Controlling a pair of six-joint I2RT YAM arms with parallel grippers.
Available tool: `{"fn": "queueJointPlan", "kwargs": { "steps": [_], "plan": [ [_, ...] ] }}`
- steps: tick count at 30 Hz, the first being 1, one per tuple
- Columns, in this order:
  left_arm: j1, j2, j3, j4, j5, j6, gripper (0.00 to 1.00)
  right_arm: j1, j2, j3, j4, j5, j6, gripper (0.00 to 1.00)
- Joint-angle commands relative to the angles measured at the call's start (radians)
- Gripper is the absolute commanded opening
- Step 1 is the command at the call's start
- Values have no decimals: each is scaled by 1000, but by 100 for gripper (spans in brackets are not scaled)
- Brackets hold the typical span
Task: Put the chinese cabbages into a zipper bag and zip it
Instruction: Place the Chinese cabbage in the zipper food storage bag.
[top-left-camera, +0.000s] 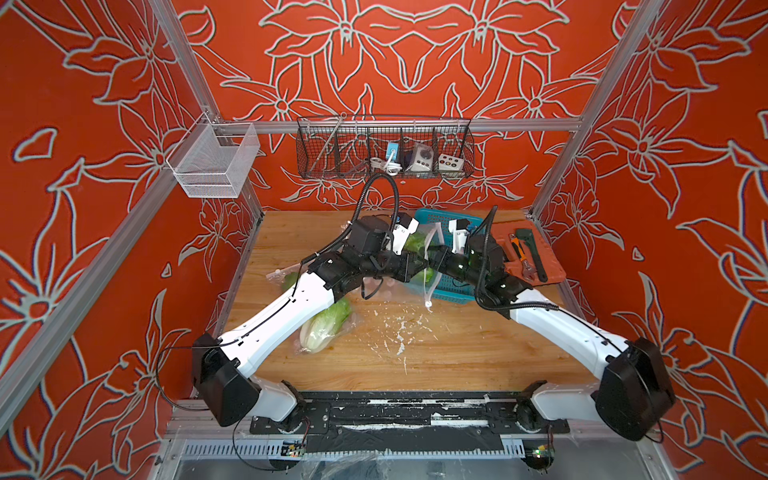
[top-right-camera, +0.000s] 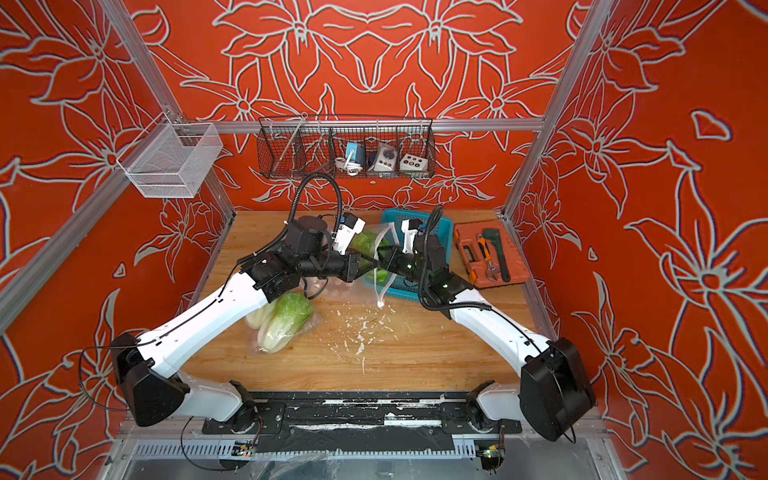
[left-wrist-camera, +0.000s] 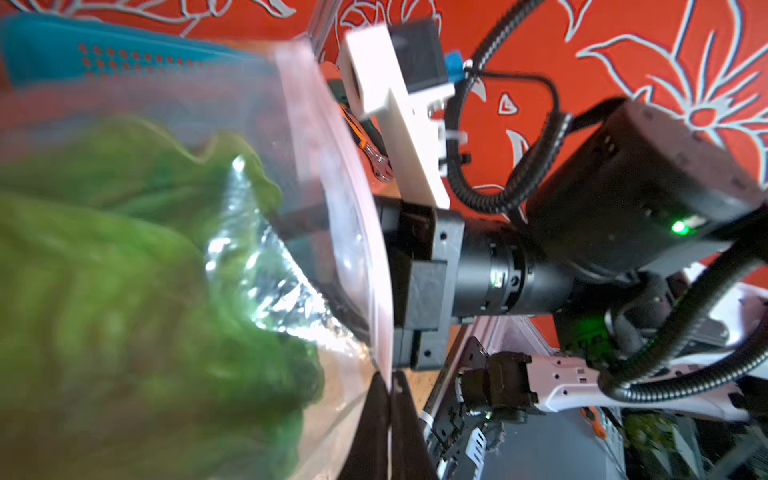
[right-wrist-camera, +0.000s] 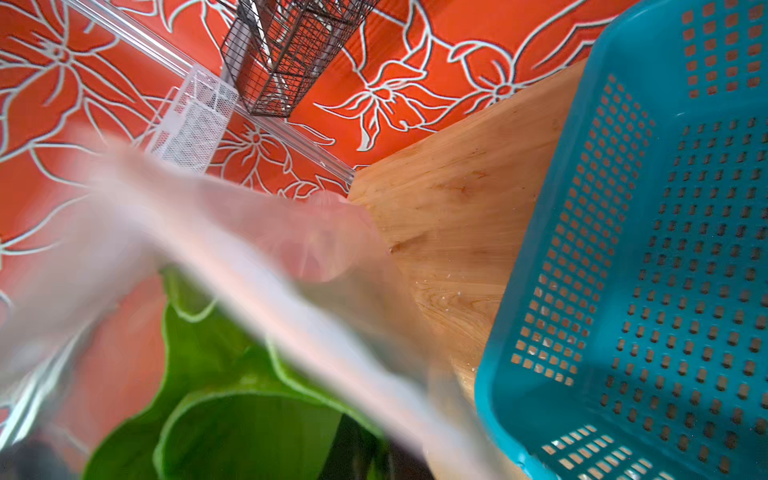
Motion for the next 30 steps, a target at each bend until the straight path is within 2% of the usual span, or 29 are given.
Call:
{"fn": "queueJointPlan", "kwargs": {
  "steps": [1, 6, 8, 11, 14, 17, 21, 25, 30],
  "plan": [
    [22, -37, -3, 91, 85, -36, 0, 18, 7, 49, -93, 48, -25, 6],
    [151, -23, 0, 75, 94, -8, 0, 21, -53, 82, -217, -38, -95, 34],
    [175, -16, -5, 70, 96, -1, 0, 20, -91, 105, -305, -40, -160, 43],
    [183, -28, -60, 144, 106, -55, 0, 20, -146, 140, -463, -30, -250, 53],
    [183, -28, -91, 196, 91, -94, 0, 21, -208, 96, -535, -37, -258, 57],
    [185, -26, -92, 217, 76, -106, 0, 41, -288, -10, -513, -35, -225, 60],
    [187, -14, -82, 223, 76, -113, 0, 92, -384, -120, -431, 69, -235, 64],
    [188, -4, -76, 225, 76, -116, 0, 120, -364, -130, -395, 130, -292, 65],
    [188, 0, -73, 229, 70, -121, 0, 153, -253, -124, -269, 146, -304, 63]
  ]
}}
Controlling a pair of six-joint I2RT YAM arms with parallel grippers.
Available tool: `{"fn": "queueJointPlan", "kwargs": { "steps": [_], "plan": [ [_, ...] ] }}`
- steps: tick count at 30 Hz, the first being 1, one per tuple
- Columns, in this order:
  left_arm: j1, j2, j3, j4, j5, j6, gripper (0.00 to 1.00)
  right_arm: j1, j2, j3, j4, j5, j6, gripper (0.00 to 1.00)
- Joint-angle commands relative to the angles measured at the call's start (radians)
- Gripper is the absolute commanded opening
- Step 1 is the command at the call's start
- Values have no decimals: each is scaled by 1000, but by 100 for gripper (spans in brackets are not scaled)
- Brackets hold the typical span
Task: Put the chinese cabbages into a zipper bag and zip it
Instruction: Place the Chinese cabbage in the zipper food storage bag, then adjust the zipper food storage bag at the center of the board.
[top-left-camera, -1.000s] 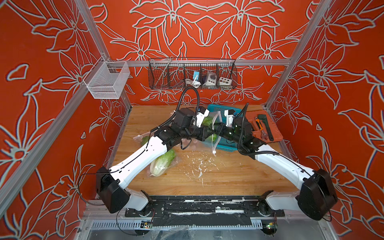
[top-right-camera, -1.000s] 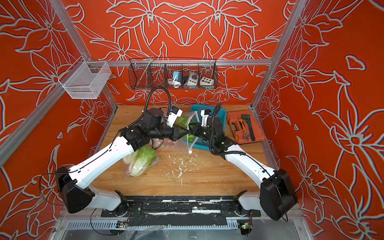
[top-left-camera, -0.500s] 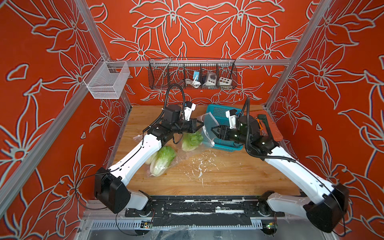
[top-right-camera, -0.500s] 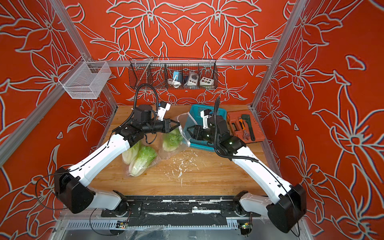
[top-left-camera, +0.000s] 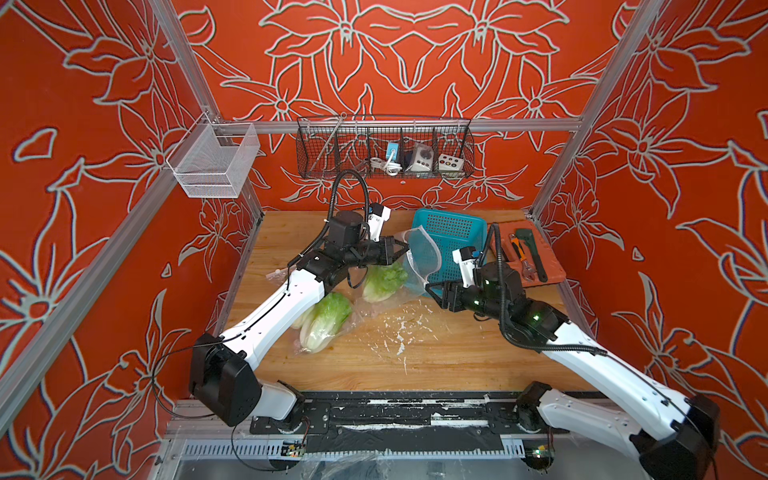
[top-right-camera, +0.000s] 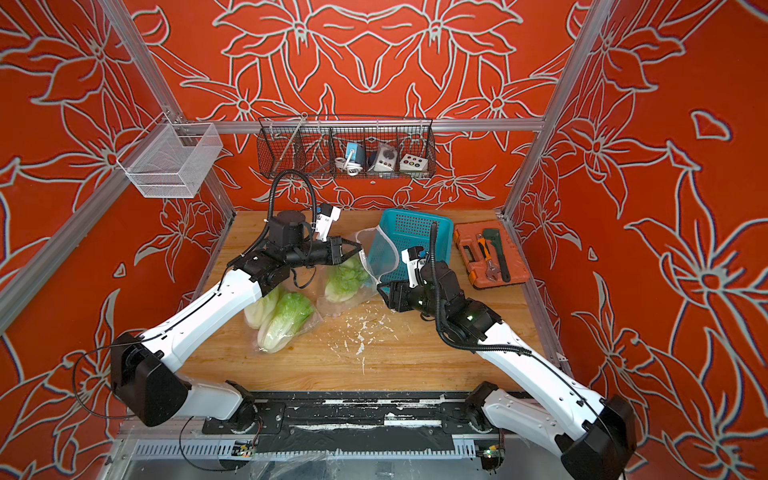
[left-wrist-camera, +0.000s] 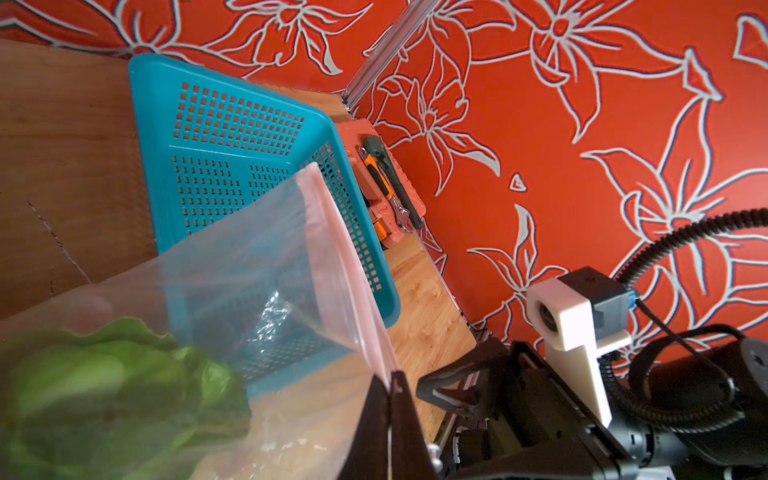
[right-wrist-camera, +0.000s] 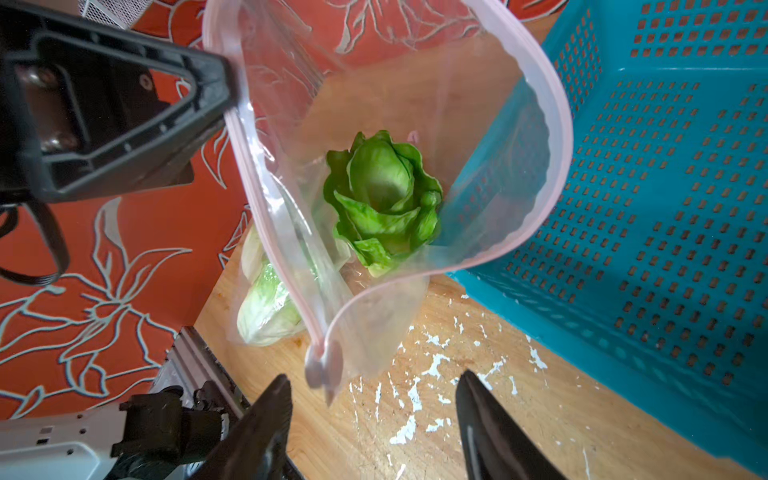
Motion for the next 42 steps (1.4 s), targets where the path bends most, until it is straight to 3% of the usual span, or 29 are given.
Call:
{"fn": "queueJointPlan", "kwargs": {
  "steps": [1, 4, 7, 11, 14, 20, 24, 29, 32, 36, 40, 42],
  "plan": [
    [2, 2, 26, 43, -4, -7, 0, 27, 67, 5, 110, 57, -40, 62],
    [4, 1, 25, 47, -9, -12, 0, 51, 121, 40, 129, 80, -70, 56],
    [16, -7, 21, 50, -10, -17, 0, 67, 148, 61, 131, 117, -97, 44],
    [51, -62, -28, 91, -16, -64, 0, 68, 173, 155, 74, 105, -182, 12],
    [97, -151, -95, 129, -41, -122, 0, 68, 209, 283, -55, 0, -278, 1],
    [129, -320, -175, 129, -138, -189, 0, 64, 312, 528, -274, -236, -452, 0],
    [70, -407, -213, 115, -207, -202, 2, 28, 343, 603, -382, -291, -554, 0],
    [45, -473, -241, 106, -232, -106, 33, -59, 329, 585, -396, -309, -656, 0],
    [47, -430, -166, 58, -239, 63, 46, -103, 323, 539, -393, -244, -739, 0],
    [56, -276, -46, 11, -148, 228, 48, -188, 336, 507, -382, -200, -712, 0],
    [55, -109, 71, -27, 2, 372, 54, -204, 330, 475, -322, -214, -714, 0],
    [59, -27, 137, -92, -27, 457, 57, -207, 333, 478, -319, -195, -718, 0]
  ]
}}
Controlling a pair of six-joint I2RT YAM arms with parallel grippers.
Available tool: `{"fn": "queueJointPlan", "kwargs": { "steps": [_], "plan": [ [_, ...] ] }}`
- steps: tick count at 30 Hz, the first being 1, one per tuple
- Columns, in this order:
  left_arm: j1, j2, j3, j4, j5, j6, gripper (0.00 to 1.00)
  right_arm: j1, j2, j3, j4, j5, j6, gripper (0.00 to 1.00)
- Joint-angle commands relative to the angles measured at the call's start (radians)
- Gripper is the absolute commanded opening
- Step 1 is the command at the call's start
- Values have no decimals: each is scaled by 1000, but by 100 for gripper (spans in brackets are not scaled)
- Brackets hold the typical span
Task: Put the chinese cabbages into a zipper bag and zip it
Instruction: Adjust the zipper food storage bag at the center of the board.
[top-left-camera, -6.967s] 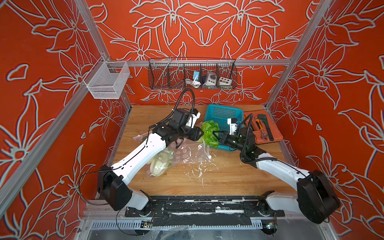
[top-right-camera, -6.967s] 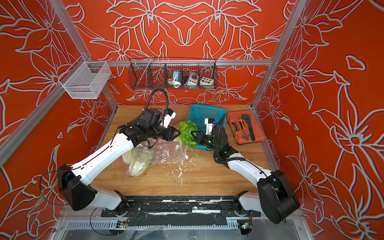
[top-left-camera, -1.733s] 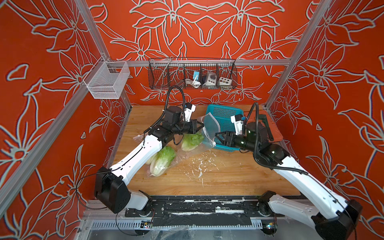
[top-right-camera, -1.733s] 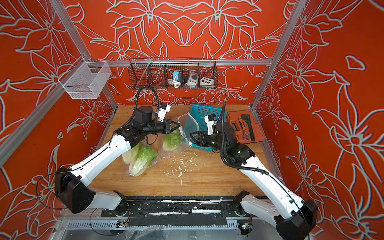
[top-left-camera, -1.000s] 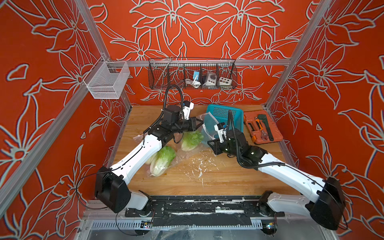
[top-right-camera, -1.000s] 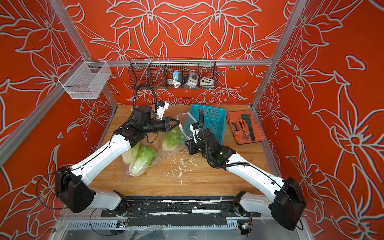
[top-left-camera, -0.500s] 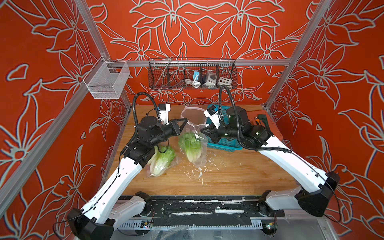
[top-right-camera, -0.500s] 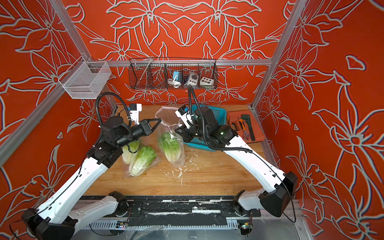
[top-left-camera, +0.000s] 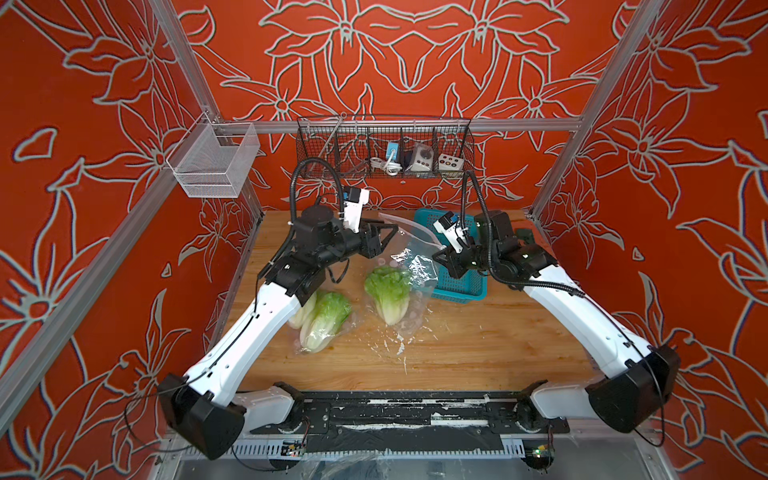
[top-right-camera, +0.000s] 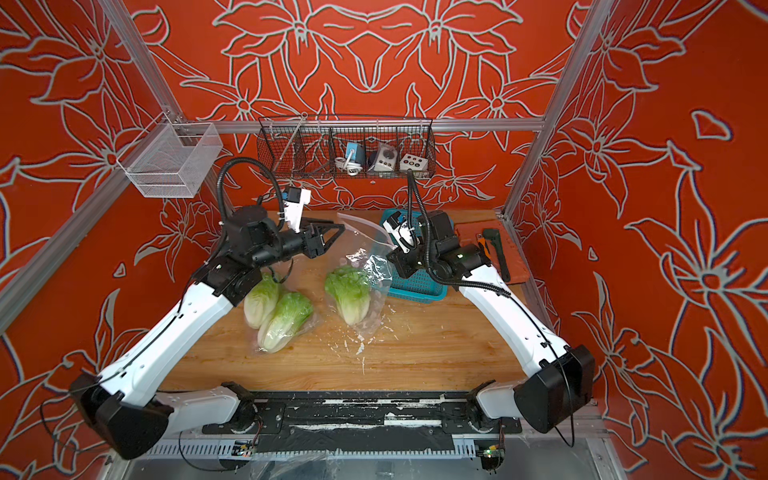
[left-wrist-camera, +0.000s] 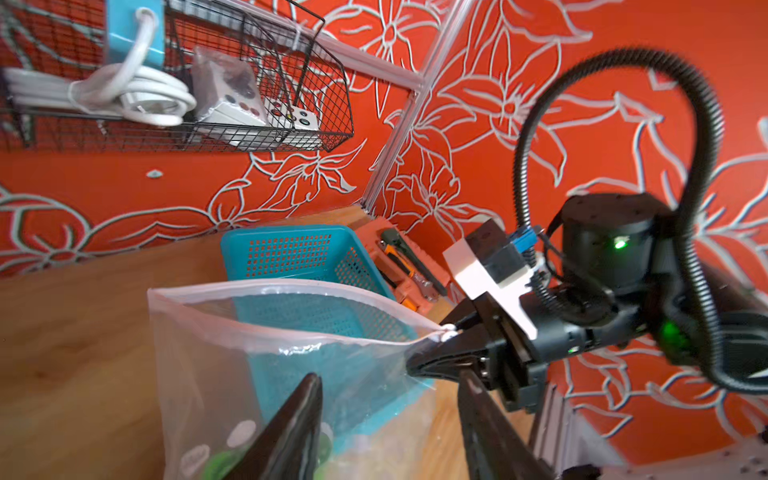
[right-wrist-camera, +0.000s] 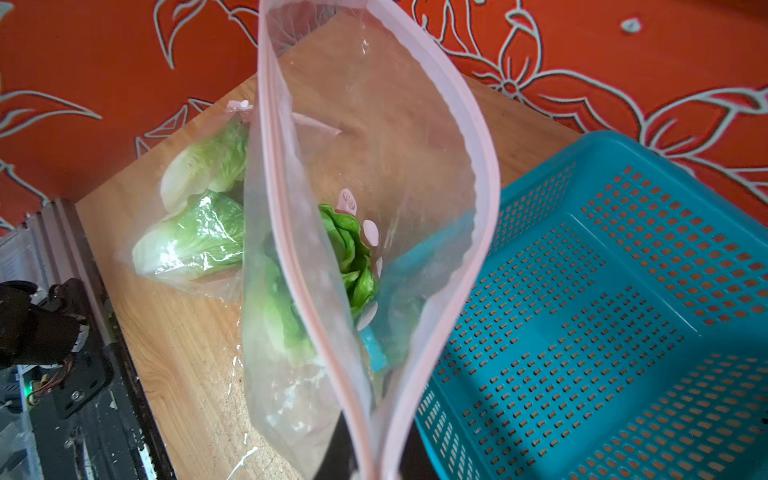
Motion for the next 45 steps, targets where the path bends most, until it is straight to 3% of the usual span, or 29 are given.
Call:
{"fn": "queueJointPlan", "kwargs": {
  "steps": [1, 5, 7, 10, 13, 19, 26, 32, 38, 45],
  "plan": [
    [17, 119, 99, -124, 26, 201, 58, -5, 1, -1, 27, 32, -44, 0],
    [143, 181, 81, -55, 105, 70, 62, -58, -6, -21, 16, 112, -18, 0],
    [158, 176, 10, 58, 139, 18, 67, -94, -15, -50, 54, 102, 27, 7],
    [156, 187, -73, 190, 188, -37, 71, -110, -39, -94, 126, 53, 97, 29],
    [154, 205, -98, 206, 180, -52, 70, -113, -95, -153, 196, 3, 174, 44],
    [154, 190, -103, 186, 163, -45, 67, -172, -253, -341, 389, -95, 280, 55],
    [148, 176, -89, 169, 160, -24, 66, -224, -232, -419, 591, -227, 378, 53],
    [132, 179, -78, 149, 157, -4, 66, -224, -129, -358, 655, -280, 446, 48],
    [124, 178, -72, 144, 152, 3, 65, -224, -100, -363, 684, -270, 483, 34],
    [118, 177, -63, 137, 147, 11, 64, -223, -62, -333, 694, -285, 527, 25]
  ]
}}
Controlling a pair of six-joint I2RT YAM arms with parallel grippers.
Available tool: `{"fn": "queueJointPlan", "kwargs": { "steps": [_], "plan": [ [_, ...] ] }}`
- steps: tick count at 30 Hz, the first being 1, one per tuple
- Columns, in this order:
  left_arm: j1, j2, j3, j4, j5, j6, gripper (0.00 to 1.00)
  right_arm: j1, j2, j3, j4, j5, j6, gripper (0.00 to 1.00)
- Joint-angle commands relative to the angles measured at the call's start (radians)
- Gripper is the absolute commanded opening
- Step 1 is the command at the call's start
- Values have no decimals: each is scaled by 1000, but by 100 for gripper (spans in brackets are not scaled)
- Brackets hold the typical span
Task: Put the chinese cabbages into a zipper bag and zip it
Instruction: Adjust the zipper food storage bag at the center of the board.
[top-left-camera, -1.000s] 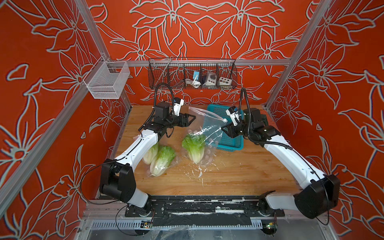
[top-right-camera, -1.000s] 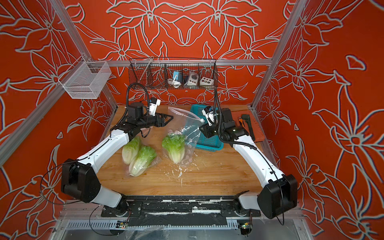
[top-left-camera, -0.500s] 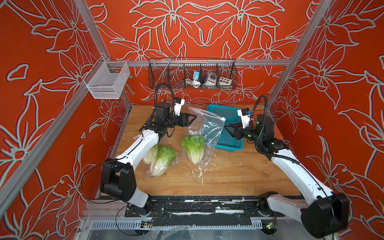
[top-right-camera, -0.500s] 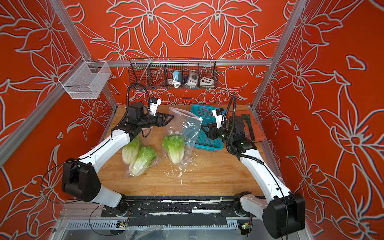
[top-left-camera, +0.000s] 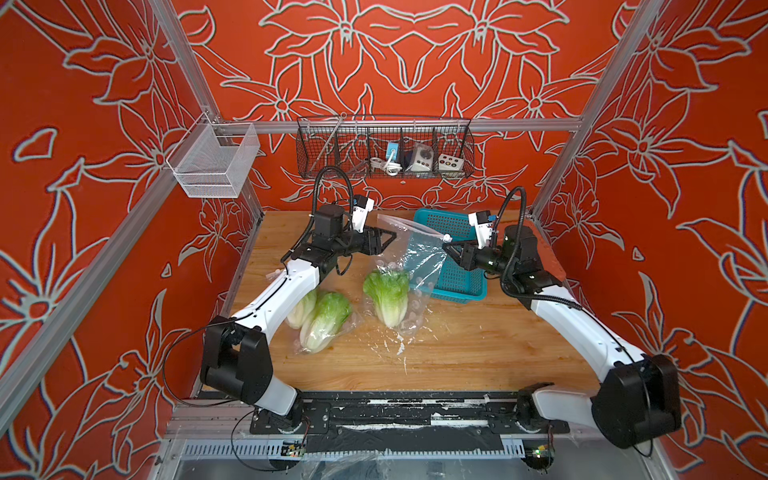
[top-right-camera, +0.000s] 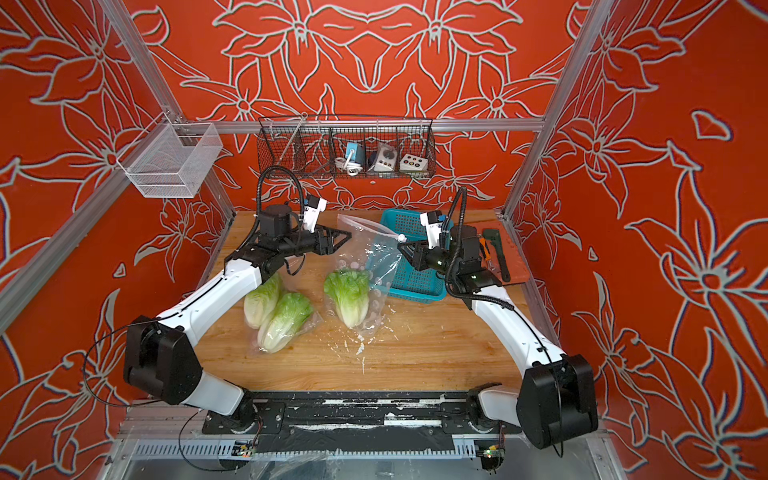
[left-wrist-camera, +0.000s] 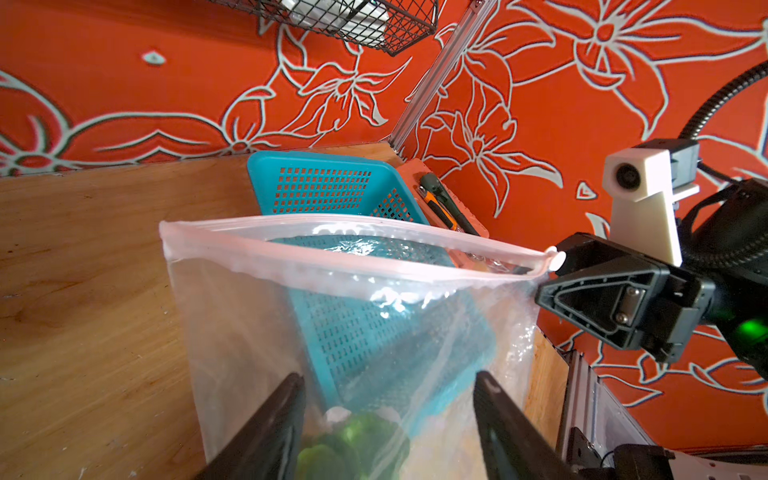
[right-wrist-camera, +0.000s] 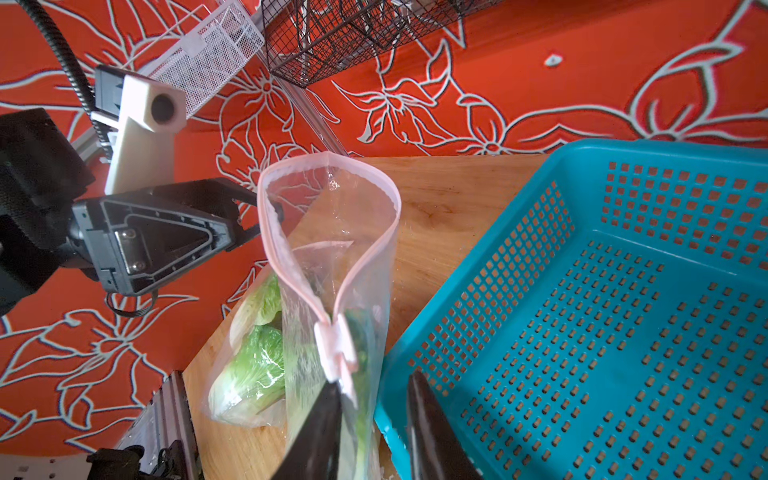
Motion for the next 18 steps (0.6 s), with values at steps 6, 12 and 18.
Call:
{"fn": "queueJointPlan", "kwargs": {
  "steps": [6, 12, 18],
  "plan": [
    [-10, -37, 39, -5, -10, 34, 64, -2, 44, 70, 18, -41, 29, 8],
    [-10, -72, 108, -53, -36, 98, 65, 18, 37, 196, -174, -49, -62, 0],
    [-51, -34, 281, -177, 27, 245, 67, 53, 23, 373, -504, -27, -366, 0]
  ]
}}
